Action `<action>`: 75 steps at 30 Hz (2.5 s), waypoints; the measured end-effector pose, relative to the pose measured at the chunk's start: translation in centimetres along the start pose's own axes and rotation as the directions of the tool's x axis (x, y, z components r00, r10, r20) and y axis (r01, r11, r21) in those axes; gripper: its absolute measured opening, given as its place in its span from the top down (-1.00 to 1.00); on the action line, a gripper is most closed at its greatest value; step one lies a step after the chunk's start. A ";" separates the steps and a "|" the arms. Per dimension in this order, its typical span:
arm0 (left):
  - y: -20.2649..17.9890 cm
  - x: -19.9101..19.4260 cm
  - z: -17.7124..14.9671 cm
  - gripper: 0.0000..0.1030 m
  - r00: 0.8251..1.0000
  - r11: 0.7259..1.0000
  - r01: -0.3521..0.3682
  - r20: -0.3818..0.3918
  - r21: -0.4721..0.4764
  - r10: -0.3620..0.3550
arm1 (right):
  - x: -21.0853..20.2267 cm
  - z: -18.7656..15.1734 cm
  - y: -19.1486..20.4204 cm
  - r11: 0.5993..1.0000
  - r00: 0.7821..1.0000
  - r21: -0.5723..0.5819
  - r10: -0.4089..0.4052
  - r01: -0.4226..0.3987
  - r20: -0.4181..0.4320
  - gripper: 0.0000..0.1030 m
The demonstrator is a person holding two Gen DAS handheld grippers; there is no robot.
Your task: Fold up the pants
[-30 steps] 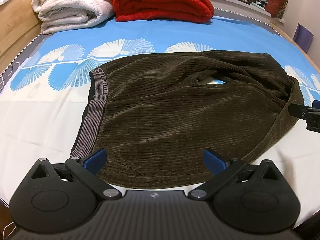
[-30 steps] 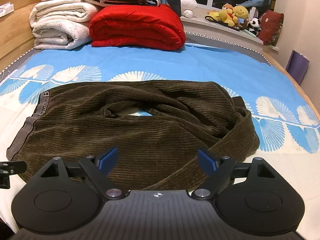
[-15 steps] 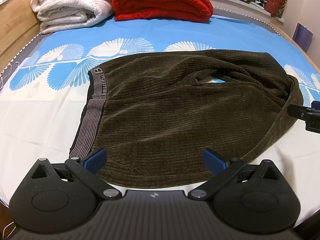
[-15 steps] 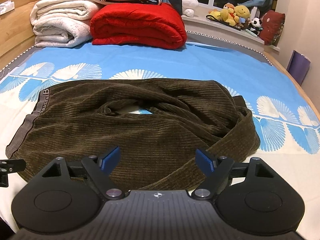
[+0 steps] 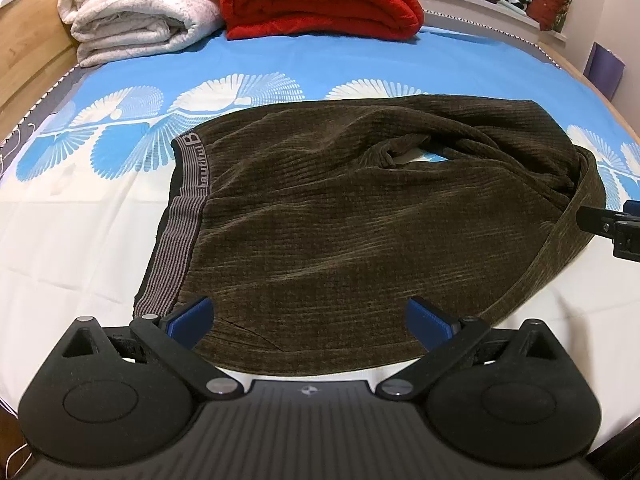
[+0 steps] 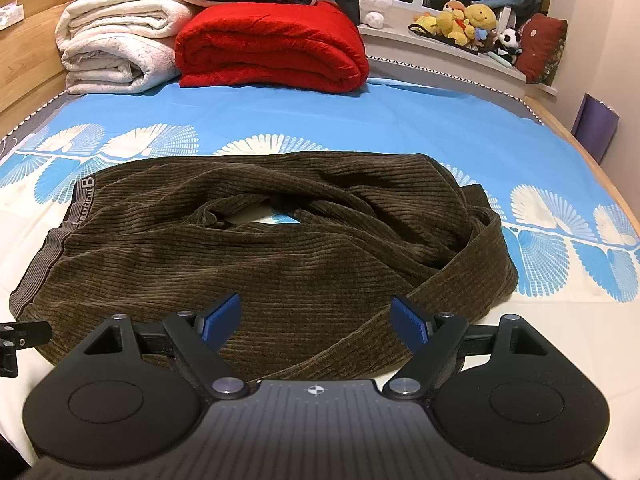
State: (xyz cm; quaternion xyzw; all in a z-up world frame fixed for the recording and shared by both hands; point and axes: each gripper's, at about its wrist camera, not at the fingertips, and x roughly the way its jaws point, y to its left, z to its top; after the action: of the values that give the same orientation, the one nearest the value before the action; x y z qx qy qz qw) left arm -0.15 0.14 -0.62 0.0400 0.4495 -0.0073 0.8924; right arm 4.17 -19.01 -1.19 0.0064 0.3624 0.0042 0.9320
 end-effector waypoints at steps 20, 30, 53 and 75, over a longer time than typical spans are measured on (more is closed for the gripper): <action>-0.6 -0.2 0.0 -0.51 0.999 0.998 0.040 0.008 0.043 -0.041 | 0.3 0.4 0.2 1.000 1.000 0.014 0.016 -0.016 0.014 -0.30; 1.5 -2.8 3.0 0.86 0.975 0.975 0.218 0.047 -0.030 -0.217 | -1.3 1.0 -0.9 0.995 0.989 0.094 0.024 -0.038 0.144 0.01; 17.0 12.4 6.5 0.16 0.973 0.913 0.032 -0.198 -0.407 -0.122 | 12.3 3.9 -22.0 0.841 1.000 0.541 -0.010 0.021 -0.023 -0.06; 14.8 14.1 5.3 0.68 0.970 0.976 -0.007 -0.239 -0.217 -0.046 | 9.3 4.4 -24.7 0.816 0.998 0.578 -0.018 -0.020 0.059 0.85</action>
State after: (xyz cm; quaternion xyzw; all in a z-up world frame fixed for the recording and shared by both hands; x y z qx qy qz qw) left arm 13.24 14.84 -7.87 -0.0612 0.5538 0.0378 0.8295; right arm 14.07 -43.59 -4.63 0.2891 0.3175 -0.1057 0.8969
